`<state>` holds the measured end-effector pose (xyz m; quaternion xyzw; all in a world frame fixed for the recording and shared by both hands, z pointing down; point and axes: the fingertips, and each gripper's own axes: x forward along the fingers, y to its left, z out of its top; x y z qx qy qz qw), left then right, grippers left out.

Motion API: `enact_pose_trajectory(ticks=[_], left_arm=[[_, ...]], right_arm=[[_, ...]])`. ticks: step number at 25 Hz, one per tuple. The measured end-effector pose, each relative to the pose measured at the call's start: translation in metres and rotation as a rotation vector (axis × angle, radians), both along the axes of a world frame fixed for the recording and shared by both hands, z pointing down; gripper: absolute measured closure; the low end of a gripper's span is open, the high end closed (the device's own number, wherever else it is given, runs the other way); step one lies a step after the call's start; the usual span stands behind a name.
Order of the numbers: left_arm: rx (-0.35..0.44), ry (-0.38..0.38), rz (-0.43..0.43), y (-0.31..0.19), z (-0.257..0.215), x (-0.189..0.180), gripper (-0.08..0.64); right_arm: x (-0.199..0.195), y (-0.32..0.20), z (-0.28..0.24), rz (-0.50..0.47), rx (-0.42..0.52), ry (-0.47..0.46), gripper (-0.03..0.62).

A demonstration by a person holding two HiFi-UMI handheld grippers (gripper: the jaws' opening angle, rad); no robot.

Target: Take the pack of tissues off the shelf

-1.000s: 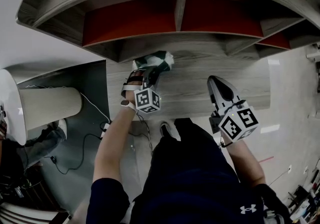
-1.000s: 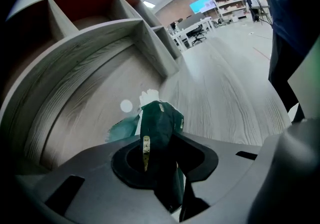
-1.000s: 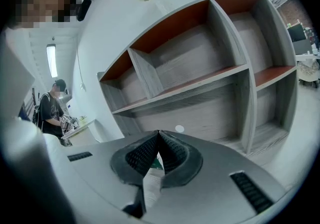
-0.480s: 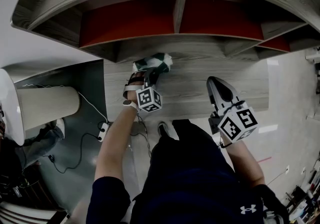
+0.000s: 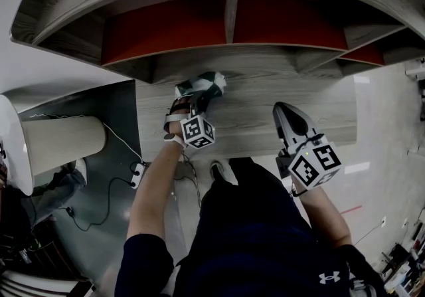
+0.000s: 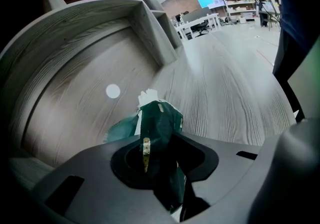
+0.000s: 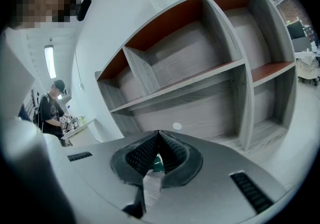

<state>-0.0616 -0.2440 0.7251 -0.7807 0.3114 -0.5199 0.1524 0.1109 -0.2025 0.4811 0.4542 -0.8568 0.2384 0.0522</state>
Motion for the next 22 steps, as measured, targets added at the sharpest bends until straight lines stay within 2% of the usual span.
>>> enact_pose_trajectory(ticks=[7,9,13,19,22], left_arm=[[-0.013,-0.011,-0.012,0.000,0.005,0.001,0.435],[-0.008,-0.015,-0.025,-0.001,0.005,0.000,0.404],[-0.004,-0.009,-0.043,-0.001,-0.003,-0.002,0.299],[0.008,0.027,-0.042,0.007,-0.022,-0.003,0.279],[0.002,0.088,-0.076,0.013,-0.038,-0.005,0.279]], right_arm=[[0.002,0.005,0.002,0.011,-0.005,-0.008,0.580],[0.002,0.005,0.000,0.011,-0.001,-0.005,0.580],[-0.003,0.008,-0.002,0.010,0.007,-0.010,0.580],[-0.015,0.016,-0.007,-0.001,0.016,-0.024,0.580],[-0.022,0.023,-0.013,-0.007,0.029,-0.028,0.580]])
